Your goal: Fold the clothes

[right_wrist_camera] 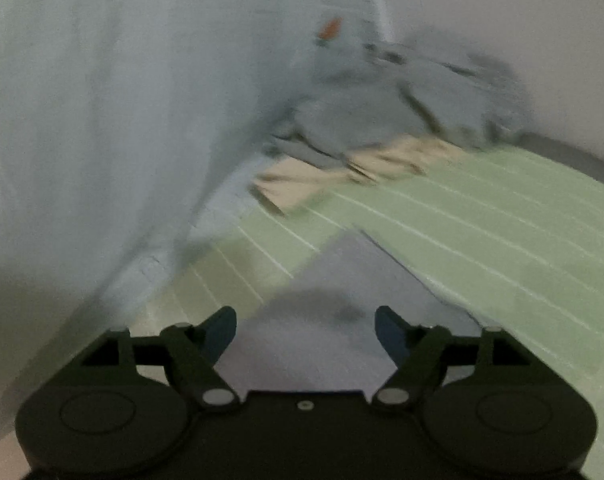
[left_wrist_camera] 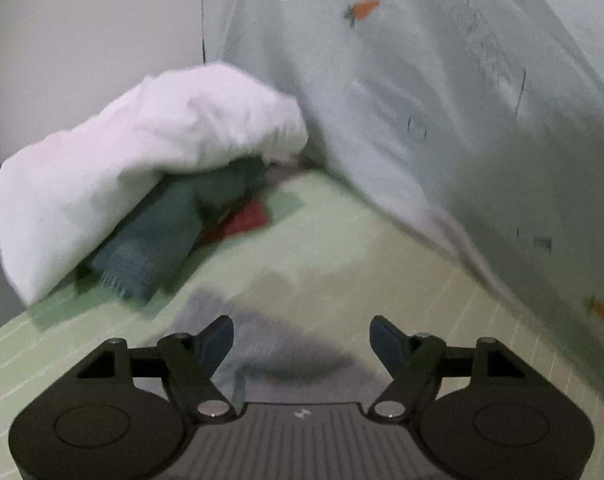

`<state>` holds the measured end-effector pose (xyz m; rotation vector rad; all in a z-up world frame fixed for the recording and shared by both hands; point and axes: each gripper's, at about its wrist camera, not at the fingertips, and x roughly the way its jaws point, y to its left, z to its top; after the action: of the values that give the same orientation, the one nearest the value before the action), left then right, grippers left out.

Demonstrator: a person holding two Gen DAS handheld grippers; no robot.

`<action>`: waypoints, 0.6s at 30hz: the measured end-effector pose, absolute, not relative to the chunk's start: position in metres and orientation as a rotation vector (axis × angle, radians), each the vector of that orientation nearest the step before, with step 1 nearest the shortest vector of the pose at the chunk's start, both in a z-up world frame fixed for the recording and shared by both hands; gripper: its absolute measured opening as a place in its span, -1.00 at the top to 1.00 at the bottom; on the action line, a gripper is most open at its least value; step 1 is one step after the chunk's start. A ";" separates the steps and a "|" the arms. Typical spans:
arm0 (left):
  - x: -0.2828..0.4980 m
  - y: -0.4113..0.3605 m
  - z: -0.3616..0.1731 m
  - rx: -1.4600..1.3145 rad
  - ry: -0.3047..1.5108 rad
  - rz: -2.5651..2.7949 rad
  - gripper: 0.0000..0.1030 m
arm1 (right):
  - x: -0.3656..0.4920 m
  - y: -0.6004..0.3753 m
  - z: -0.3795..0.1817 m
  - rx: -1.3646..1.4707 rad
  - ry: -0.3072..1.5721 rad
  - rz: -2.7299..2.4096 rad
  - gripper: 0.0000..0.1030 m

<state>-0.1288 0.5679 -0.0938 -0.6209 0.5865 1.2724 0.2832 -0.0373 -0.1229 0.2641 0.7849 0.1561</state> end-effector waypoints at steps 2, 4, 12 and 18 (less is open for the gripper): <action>-0.138 0.558 -0.098 -0.642 0.626 1.260 -0.48 | 0.259 -0.057 -0.132 0.261 0.801 0.080 -0.54; -0.147 0.546 -0.101 -0.662 0.656 1.250 -0.48 | 0.239 -0.077 -0.143 0.300 0.832 0.006 -0.59; -0.150 0.496 -0.095 -0.710 0.703 1.127 -0.48 | 0.229 -0.088 -0.165 0.387 0.872 0.028 -0.33; -0.134 0.461 -0.079 -0.671 0.692 1.012 -0.48 | 0.229 -0.075 -0.150 0.237 0.831 0.088 0.88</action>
<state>-0.1344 0.4607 -0.0789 -0.6706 0.6923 1.0119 0.2290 -0.0755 -0.1497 0.2371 0.8306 0.0884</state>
